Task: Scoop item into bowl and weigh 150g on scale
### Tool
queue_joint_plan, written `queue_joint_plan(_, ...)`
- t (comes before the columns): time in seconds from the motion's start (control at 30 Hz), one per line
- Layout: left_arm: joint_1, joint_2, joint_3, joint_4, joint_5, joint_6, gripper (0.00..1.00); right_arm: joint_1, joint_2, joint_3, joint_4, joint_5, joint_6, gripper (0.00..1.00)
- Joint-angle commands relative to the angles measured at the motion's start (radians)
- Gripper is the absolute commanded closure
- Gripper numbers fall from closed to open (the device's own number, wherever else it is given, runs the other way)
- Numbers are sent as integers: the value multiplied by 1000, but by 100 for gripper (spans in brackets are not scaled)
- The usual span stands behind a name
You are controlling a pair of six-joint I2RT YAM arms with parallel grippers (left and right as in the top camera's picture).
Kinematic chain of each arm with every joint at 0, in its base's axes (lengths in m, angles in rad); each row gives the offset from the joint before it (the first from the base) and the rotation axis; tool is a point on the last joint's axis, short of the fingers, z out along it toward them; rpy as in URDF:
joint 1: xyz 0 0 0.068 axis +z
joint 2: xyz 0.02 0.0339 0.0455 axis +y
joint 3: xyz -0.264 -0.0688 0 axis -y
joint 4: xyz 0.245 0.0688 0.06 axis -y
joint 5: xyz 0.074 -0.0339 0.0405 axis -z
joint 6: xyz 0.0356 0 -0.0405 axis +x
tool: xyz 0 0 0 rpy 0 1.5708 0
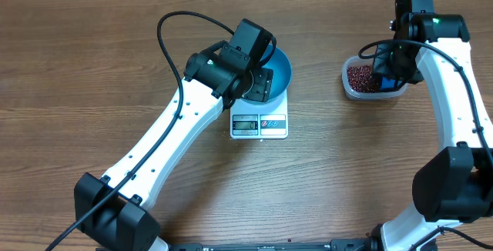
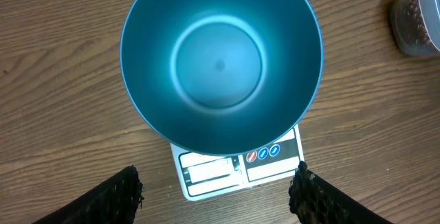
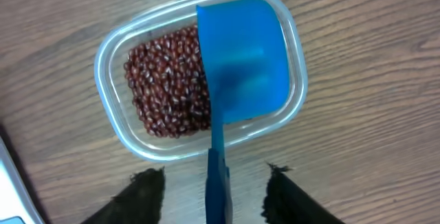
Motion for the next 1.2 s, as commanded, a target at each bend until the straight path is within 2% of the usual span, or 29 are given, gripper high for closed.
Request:
queue_joint_plan(0.0, 1, -1, 19, 0, -13, 13, 27, 0, -5, -53, 41, 22, 4, 55)
queue_joint_plan(0.5, 1, -1, 16, 17, -13, 16, 26, 0, -5, -154, 196, 40, -28, 60)
queue_joint_plan(0.53, 1, -1, 16, 17, -13, 16, 26, 0, -5, -154, 209, 40, -31, 62)
queue_joint_plan(0.63, 1, -1, 16, 17, -14, 16, 26, -1, -4, -155, 212, 40, -54, 76)
queue_joint_plan(0.77, 1, -1, 16, 23, -14, 16, 26, -1, -4, -164, 219, 40, -76, 89)
queue_joint_plan(0.8, 1, -1, 16, 24, -14, 16, 26, -1, -3, -164, 220, 40, -76, 89)
queue_joint_plan(0.93, 1, -1, 16, 22, -14, 16, 26, -1, -3, -165, 219, 44, -80, 89)
queue_joint_plan(1.0, 1, -1, 16, 20, -14, 16, 26, -1, -3, -165, 212, 47, -80, 73)
queue_joint_plan(1.17, 1, -1, 16, 20, -14, 17, 26, 5, -32, -153, 190, 16, -75, 66)
